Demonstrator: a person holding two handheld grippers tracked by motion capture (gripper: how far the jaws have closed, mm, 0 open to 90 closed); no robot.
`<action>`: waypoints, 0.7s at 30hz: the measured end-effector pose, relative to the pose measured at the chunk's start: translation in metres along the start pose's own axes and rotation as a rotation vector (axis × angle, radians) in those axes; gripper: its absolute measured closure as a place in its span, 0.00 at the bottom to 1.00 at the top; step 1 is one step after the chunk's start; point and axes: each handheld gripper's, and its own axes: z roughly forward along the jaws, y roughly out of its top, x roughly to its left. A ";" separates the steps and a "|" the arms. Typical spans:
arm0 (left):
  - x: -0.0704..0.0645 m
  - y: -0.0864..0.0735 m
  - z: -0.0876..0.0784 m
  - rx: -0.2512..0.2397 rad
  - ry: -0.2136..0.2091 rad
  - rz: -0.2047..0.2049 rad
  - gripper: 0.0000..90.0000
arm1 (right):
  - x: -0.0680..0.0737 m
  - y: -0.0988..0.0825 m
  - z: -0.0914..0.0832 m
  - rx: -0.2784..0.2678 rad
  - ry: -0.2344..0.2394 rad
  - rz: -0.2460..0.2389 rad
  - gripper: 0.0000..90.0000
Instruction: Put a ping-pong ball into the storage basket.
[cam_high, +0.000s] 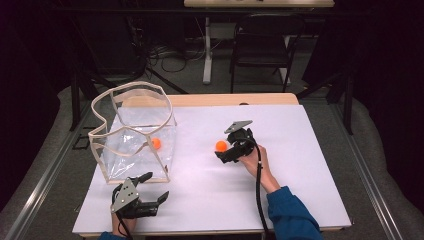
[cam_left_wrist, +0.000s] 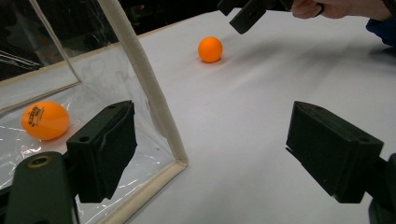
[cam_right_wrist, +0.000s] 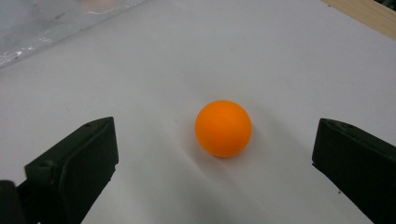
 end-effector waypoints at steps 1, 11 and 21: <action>0.000 0.000 0.000 0.000 0.001 0.001 0.18 | 0.000 0.000 0.001 0.003 -0.002 -0.002 0.00; 0.000 0.000 0.000 -0.001 0.001 0.001 0.18 | 0.000 0.004 0.016 0.033 0.000 -0.008 0.06; 0.001 0.000 0.000 -0.002 0.005 -0.001 0.18 | -0.001 0.004 0.027 0.066 -0.025 -0.030 0.07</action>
